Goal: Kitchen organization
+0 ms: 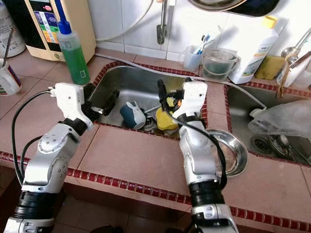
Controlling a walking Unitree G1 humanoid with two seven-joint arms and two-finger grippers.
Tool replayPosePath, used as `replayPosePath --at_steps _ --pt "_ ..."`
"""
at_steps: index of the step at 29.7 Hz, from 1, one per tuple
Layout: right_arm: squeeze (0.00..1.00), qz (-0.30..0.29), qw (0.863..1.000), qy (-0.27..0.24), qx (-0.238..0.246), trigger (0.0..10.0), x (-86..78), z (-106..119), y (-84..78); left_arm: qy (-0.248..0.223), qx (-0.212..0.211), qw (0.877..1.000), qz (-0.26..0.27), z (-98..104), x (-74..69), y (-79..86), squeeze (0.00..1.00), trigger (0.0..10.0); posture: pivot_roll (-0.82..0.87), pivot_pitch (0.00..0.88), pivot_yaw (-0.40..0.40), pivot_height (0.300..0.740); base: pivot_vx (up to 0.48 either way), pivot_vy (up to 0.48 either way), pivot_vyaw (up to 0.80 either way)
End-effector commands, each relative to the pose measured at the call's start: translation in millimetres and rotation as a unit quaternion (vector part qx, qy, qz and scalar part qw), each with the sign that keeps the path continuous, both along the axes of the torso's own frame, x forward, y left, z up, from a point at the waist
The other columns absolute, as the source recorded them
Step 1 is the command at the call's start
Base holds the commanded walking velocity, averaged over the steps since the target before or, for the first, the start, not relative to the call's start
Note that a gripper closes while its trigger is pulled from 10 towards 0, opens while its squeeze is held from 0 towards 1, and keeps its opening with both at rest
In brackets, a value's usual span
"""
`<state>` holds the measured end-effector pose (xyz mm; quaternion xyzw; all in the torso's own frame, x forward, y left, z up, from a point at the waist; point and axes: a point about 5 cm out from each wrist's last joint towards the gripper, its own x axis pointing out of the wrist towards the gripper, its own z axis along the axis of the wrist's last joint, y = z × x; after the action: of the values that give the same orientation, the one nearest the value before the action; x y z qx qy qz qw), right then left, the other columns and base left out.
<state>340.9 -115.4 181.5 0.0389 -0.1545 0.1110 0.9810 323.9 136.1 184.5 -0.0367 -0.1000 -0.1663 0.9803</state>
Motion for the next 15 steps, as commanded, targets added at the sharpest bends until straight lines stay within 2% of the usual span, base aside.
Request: replayPosePath --at_steps 1,6,9,15 --pt "1.0 -0.014 1.0 -0.023 -0.005 10.0 -2.7 6 -6.6 -0.005 -0.003 1.0 0.021 -5 -0.4 2.1 0.0 10.0 -0.01 0.012 -0.011 0.74 0.0 0.0 0.0" --pt "1.0 -0.027 0.999 -0.023 -0.028 10.0 -5.6 -3 -9.5 -0.007 -0.017 0.998 0.062 -15 -2.6 10.7 0.0 10.0 -0.02 0.009 -0.015 0.74 0.0 0.0 0.0" --pt "1.0 -0.027 0.999 -0.025 -0.035 10.0 -6.8 -4 -9.6 -0.008 -0.016 0.998 0.063 -17 -5.0 11.4 0.0 10.0 -0.02 0.005 -0.016 0.74 0.0 0.0 0.0" --pt "1.0 -0.031 0.998 -0.03 -0.044 10.0 -16.7 -11 -8.5 -0.013 -0.022 0.998 0.052 -22 -19.5 16.1 0.0 10.0 -0.01 0.013 -0.013 0.74 0.0 0.0 0.0"
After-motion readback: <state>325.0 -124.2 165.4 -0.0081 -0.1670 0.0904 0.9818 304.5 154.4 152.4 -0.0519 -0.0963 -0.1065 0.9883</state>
